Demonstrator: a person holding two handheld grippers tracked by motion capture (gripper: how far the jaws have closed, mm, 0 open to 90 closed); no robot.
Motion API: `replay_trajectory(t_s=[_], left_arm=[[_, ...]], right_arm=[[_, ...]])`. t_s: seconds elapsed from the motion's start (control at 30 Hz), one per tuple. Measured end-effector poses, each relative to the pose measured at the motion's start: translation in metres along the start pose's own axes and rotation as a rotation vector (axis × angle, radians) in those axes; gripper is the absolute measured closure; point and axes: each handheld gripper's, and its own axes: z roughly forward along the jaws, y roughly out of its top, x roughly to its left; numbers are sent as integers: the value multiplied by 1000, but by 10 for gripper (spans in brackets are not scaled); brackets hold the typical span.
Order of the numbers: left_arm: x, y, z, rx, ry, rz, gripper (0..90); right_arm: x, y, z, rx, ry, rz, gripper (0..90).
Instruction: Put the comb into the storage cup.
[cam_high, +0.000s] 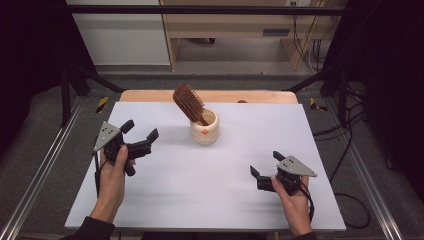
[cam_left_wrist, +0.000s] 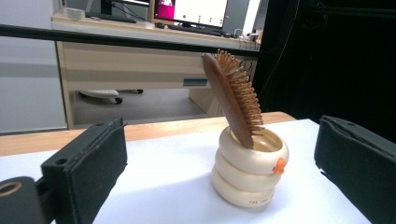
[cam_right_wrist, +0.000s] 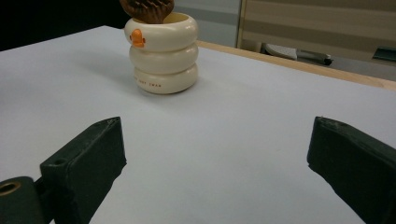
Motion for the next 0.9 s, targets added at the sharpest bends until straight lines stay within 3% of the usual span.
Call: replay_trajectory(t_s=[0.13,0.3,0.5,0.77,0.9], left_arm=[[3,-4,-8,4,0,8,25],[5,-8,-18,10,-6,52,24],[14,-19,-37,15,-2,45,24],[32,-32,-60,30,15,78,27],[38,-35,-67,25,17,65,27]], right_arm=[[1,1,1,-2,2,-1,48],[1,1,0,-4,7,-5,48],[1,-1,-4,-7,13,-7,48],[-1,1,-5,-19,11,-19,48],[1,4,-5,-31,13,-23,47]])
